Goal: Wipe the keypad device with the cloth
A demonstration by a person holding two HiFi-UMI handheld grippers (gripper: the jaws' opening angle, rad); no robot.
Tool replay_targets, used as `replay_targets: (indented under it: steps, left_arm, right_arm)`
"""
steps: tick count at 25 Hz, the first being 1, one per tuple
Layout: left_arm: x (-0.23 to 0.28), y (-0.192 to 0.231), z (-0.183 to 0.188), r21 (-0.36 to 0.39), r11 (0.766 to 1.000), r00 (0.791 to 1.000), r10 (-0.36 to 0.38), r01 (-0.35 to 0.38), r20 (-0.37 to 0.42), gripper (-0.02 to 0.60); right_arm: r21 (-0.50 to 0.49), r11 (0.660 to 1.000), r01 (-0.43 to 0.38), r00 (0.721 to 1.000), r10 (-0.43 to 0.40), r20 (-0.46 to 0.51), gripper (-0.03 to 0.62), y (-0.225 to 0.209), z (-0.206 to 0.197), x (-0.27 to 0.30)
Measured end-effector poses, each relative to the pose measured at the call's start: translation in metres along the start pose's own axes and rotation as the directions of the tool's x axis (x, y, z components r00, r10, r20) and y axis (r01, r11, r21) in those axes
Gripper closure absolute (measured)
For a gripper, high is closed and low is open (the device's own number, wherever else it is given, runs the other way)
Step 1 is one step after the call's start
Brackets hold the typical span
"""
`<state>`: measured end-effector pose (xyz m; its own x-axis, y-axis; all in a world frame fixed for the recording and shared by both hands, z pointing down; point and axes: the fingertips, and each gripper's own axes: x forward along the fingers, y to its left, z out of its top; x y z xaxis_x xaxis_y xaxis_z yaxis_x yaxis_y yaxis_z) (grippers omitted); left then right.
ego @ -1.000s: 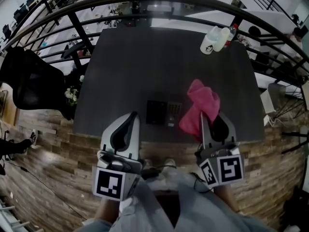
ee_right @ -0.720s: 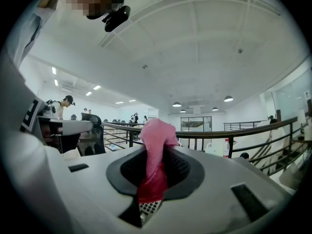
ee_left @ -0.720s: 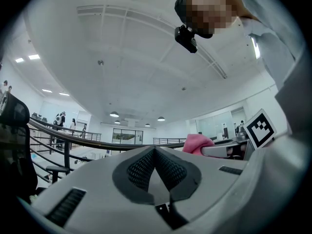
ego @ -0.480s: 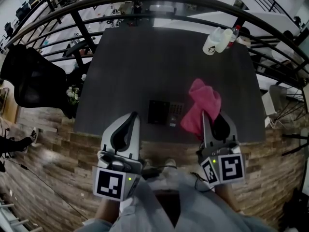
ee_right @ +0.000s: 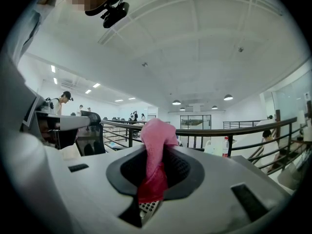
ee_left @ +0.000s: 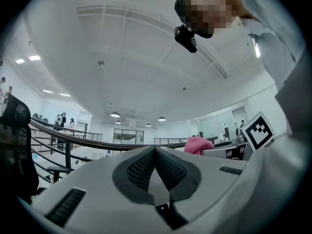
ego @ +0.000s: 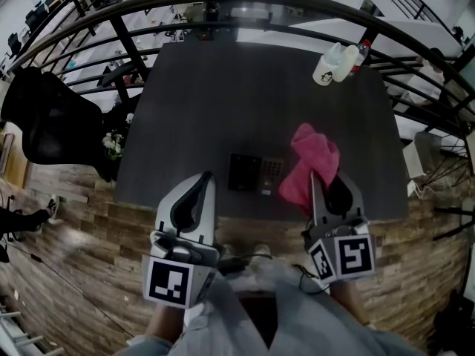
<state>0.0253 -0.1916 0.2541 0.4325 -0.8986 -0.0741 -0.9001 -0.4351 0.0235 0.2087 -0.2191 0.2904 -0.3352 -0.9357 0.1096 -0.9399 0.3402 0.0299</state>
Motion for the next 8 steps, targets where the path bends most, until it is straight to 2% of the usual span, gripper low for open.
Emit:
replay_targets:
  steps: [8]
  left_arm:
    - [-0.0005,0.0008,-0.0028,-0.001,1.0,1.0,0.001,-0.001,-0.004,0.578]
  right_arm:
    - [0.012,1.0,-0.003,1.0,0.003,-0.006,0.523,0.0001,-0.0045,0.0006]
